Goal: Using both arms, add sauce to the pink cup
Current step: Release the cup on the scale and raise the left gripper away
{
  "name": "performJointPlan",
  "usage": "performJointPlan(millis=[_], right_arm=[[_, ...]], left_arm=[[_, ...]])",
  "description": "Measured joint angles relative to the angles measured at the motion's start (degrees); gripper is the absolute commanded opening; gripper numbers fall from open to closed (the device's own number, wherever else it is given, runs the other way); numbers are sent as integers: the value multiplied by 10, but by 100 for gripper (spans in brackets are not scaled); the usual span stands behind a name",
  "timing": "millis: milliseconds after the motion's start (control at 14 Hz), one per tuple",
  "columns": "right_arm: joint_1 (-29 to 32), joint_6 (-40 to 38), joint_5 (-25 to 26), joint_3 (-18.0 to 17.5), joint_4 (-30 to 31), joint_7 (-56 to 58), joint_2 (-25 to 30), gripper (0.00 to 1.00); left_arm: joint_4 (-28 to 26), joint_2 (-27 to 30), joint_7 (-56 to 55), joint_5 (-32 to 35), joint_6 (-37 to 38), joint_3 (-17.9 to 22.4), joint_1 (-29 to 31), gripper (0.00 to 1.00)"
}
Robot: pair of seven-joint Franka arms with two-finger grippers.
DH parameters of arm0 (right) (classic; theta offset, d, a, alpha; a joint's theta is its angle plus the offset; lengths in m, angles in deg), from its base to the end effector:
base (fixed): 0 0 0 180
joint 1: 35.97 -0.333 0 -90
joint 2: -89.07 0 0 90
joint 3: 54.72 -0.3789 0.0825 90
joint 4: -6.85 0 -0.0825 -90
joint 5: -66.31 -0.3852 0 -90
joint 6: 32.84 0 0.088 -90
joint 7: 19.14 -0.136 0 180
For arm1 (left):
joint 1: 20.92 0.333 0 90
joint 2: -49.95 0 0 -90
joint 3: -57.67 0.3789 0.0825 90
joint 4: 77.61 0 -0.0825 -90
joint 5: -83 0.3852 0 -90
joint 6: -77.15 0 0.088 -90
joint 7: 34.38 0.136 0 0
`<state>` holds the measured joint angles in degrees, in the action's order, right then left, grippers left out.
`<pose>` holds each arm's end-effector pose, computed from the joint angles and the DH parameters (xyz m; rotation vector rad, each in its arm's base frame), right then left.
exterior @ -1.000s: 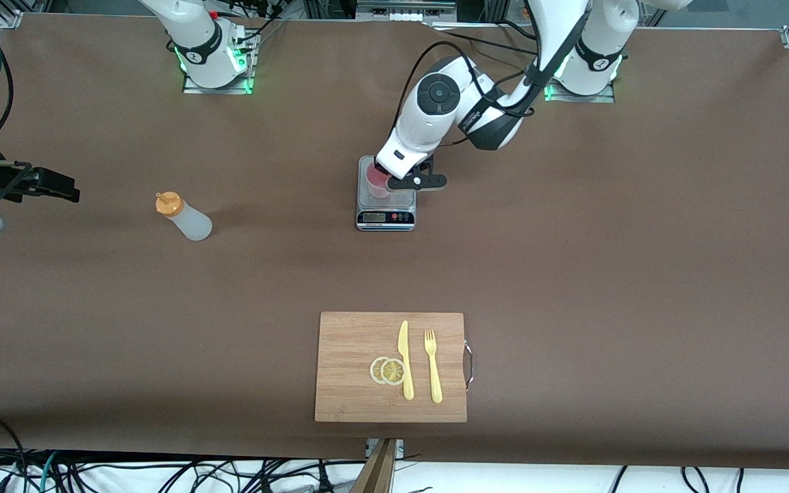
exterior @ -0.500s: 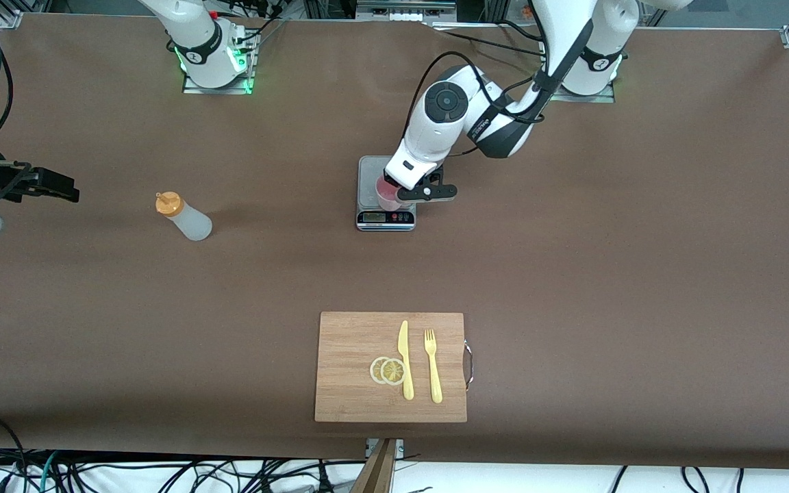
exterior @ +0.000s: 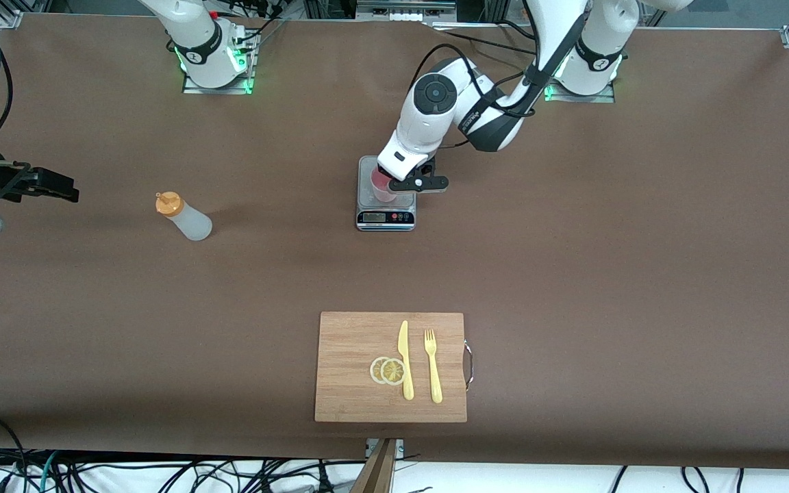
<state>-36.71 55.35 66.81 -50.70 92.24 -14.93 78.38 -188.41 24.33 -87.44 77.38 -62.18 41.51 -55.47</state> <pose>0.6107 -0.0322 0.5847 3.1212 0.0263 -0.2163 0.4257 -0.5032 0.2963 2.9643 0.2137 -0.1590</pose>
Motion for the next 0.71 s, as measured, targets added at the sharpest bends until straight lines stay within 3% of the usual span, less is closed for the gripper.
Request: performJointPlan(millis=[143,214,286,714], right_arm=[[0,0,0,0,0,0,0,100],[0,0,0,0,0,0,0,100],[0,0,0,0,0,0,0,100],[0,0,0,0,0,-1,0,100]], left_arm=[[-1,0,-1,0,0,-1,-3,0],[-1,0,-1,0,0,-2,-4,72],[-1,0,-2,0,0,-2,-4,100],[1,13,-3,0,3,0,1,100]])
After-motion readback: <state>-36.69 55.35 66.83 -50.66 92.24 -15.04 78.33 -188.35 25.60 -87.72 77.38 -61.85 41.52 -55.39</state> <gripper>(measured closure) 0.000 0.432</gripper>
